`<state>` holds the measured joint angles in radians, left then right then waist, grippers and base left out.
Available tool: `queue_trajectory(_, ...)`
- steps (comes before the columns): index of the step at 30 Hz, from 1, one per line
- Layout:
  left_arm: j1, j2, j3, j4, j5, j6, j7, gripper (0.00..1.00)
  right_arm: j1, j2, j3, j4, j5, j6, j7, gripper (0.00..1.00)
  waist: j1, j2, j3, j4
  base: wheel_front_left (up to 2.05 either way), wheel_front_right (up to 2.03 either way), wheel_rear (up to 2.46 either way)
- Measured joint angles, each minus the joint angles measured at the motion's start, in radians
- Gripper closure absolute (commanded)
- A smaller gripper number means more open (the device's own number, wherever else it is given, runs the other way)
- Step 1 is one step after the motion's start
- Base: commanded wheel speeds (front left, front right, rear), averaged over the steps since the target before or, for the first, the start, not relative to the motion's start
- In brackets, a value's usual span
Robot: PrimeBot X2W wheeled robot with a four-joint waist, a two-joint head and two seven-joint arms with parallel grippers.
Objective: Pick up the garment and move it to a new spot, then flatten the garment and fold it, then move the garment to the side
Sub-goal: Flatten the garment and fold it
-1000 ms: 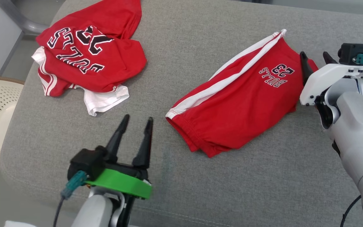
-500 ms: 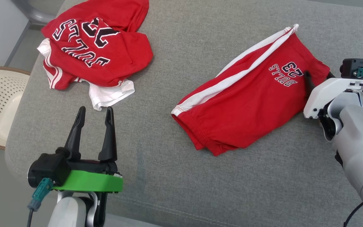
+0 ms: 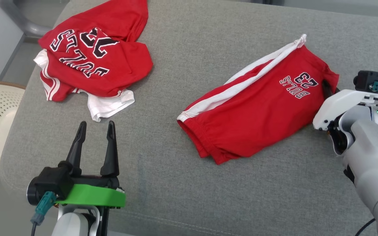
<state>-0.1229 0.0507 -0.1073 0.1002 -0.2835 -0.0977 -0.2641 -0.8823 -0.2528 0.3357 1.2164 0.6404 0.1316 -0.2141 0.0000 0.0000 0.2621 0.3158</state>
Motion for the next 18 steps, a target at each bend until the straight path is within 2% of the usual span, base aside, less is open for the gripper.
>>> queue_trajectory(12,0.066,-0.001,0.039,0.014,0.05,-0.016,0.0,0.0,0.209,-0.076,-0.008,-0.103,0.156,0.0,-0.031,1.0,0.0,0.0,-0.084,-0.106,0.0,0.0,0.0)
queue_trajectory(18,0.082,-0.001,0.036,0.018,0.06,-0.018,0.0,0.0,0.297,-0.094,-0.058,-0.12,0.234,0.0,-0.042,1.0,0.0,0.0,-0.121,-0.161,0.0,0.0,0.0)
